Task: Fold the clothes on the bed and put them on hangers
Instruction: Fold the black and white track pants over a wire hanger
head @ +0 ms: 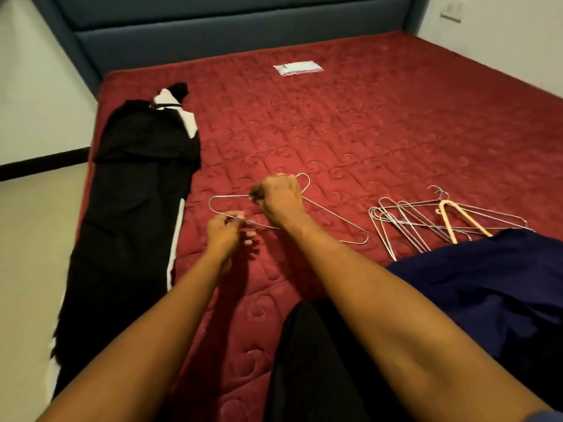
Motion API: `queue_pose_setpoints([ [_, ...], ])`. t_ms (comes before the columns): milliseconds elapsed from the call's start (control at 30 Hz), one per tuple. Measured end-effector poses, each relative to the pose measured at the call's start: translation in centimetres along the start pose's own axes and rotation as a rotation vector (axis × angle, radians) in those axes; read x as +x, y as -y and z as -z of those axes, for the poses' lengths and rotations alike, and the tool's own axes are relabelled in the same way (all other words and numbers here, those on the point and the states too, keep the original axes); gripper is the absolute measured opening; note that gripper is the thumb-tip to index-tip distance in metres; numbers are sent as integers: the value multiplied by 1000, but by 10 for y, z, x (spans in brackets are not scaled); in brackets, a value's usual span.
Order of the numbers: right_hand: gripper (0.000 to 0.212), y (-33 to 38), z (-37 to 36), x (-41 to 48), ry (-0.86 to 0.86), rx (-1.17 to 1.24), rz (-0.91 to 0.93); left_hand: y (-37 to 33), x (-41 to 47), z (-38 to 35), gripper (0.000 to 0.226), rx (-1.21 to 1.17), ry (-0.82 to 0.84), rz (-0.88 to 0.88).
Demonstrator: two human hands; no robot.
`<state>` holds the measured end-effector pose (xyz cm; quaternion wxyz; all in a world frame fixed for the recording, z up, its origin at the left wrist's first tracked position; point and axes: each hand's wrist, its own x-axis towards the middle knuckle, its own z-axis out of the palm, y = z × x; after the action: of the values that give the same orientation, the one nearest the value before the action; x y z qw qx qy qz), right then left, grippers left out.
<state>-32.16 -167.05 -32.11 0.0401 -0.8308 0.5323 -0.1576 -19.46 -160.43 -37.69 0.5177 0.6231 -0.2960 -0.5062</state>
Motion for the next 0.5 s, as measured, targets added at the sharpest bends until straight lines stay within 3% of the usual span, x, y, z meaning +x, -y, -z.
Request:
queue_pose_setpoints([
  [100,21,44,7,11,4,-40,157,-17,-3,60,9,-52,-70,-45],
  [233,22,89,22,10,174,-155,309,-28,-20,141,14,-63,-139,-10],
  [367,16,137,31,-10,368,45,406,-23,-54,201,11,-175,-189,41],
  [500,9,178,25,-41,415,430,417,-19,-102,253,15,-197,-175,45],
])
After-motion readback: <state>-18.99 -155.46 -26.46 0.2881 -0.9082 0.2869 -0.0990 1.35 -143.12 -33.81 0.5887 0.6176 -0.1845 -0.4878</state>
